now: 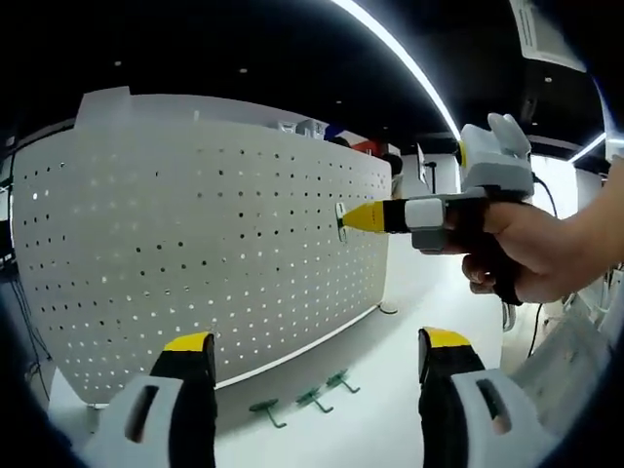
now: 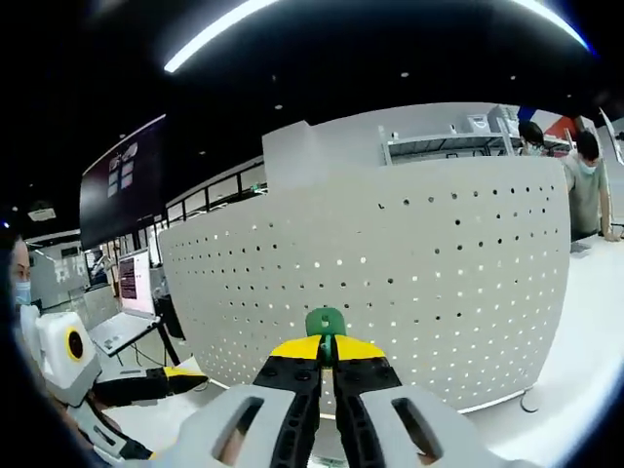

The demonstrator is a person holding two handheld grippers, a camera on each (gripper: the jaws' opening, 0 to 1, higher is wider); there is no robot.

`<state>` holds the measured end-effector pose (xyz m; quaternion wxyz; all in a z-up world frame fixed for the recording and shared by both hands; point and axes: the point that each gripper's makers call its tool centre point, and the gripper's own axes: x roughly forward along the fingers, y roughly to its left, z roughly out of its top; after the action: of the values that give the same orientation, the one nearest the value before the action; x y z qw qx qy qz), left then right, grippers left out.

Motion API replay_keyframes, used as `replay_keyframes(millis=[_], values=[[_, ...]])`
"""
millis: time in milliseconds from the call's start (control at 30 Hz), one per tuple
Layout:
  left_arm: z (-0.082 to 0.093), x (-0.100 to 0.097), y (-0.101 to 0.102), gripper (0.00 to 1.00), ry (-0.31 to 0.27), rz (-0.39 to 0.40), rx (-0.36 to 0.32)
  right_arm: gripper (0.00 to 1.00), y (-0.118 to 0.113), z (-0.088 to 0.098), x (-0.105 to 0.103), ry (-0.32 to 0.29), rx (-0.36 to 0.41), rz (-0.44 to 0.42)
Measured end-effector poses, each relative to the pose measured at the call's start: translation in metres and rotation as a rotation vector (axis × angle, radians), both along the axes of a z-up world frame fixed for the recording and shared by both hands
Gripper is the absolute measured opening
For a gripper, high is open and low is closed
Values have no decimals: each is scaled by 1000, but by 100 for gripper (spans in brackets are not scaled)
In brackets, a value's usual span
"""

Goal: Insert the hook assembly into the mounting plate slot until the hook locks in place.

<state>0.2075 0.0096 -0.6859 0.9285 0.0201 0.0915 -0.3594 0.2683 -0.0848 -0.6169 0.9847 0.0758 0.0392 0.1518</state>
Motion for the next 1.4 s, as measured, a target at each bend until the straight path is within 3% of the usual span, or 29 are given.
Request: replay_keyframes(millis=[967, 1400], values=[[-10, -8, 8, 86, 14, 9, -44, 1, 13, 41, 48, -86, 58, -46], [-18, -10, 15, 85, 34, 25, -62, 1, 32, 59, 67, -142, 56, -44]])
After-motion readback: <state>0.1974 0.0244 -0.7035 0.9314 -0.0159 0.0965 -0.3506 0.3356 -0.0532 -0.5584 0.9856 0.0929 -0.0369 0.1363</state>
